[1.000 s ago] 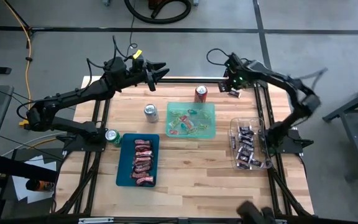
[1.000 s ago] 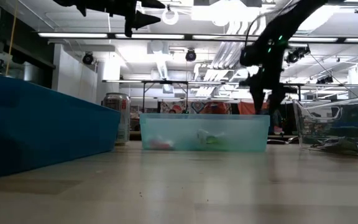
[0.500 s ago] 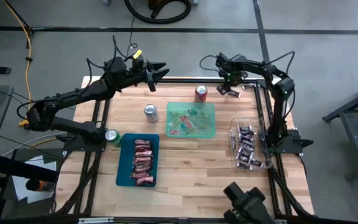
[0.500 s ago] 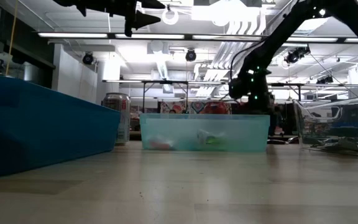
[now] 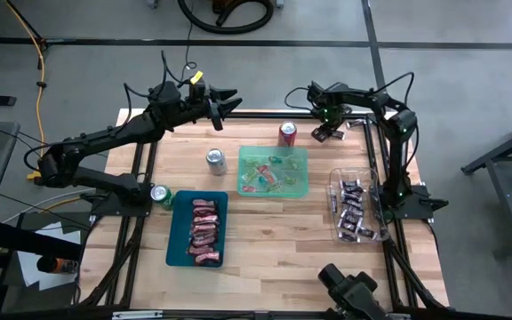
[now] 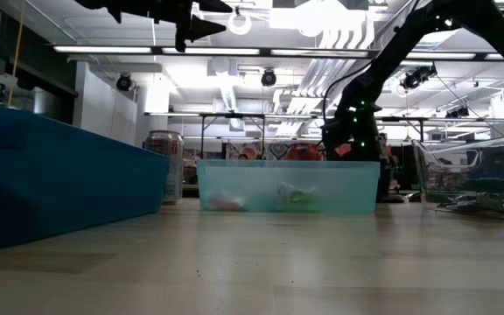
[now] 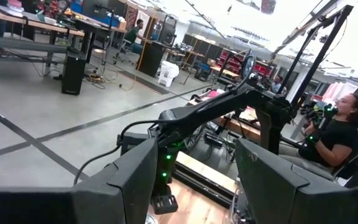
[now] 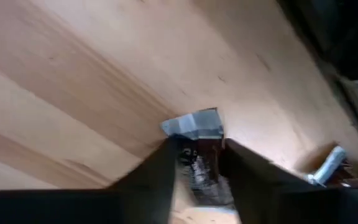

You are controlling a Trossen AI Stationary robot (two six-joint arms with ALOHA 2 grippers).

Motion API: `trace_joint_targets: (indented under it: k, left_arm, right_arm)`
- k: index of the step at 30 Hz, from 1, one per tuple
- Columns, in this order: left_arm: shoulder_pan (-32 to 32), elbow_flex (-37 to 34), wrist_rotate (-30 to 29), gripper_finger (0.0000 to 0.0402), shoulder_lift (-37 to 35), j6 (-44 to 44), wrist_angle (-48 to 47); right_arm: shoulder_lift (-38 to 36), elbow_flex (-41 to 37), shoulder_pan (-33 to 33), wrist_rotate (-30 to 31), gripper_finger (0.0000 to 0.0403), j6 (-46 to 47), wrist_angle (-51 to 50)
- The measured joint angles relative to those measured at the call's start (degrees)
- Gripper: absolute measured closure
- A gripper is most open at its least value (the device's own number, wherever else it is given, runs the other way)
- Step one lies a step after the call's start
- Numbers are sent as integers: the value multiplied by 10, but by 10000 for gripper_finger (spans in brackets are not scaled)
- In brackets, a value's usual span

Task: Organize candy in baskets
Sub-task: Put the white brown chocolate into the transparent bin

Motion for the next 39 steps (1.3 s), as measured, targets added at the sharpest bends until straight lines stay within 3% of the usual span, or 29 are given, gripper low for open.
trace_joint_targets:
  k: [3, 4, 12, 19, 23, 28, 33, 39]
  left_arm:
    - [0, 0, 0, 199, 0, 0, -1]
    - [0, 0, 0, 199, 0, 0, -1]
    - [0, 0, 0, 199, 0, 0, -9]
    - [0, 0, -12, 199, 0, -15, -17]
    - [0, 0, -25, 199, 0, -15, -23]
    - [0, 0, -29, 199, 0, -44, -11]
    - [0, 0, -17, 199, 0, -49, -7]
    - [0, 0, 12, 199, 0, -27, -16]
  right_arm:
    - [-10, -2, 7, -10, 370, -2, -3]
    - [-16, -3, 9, -13, 384, -4, 0]
    - [-148, -5, 39, -43, 396, 29, -23]
    - [-328, -4, 105, -148, 401, 122, -16]
    - [-398, -4, 157, -130, 401, 175, -30]
    - [-437, -4, 178, -107, 402, 221, -35]
    - [-444, -4, 197, -126, 402, 265, -137]
    - [-450, -4, 322, -95, 403, 362, -280]
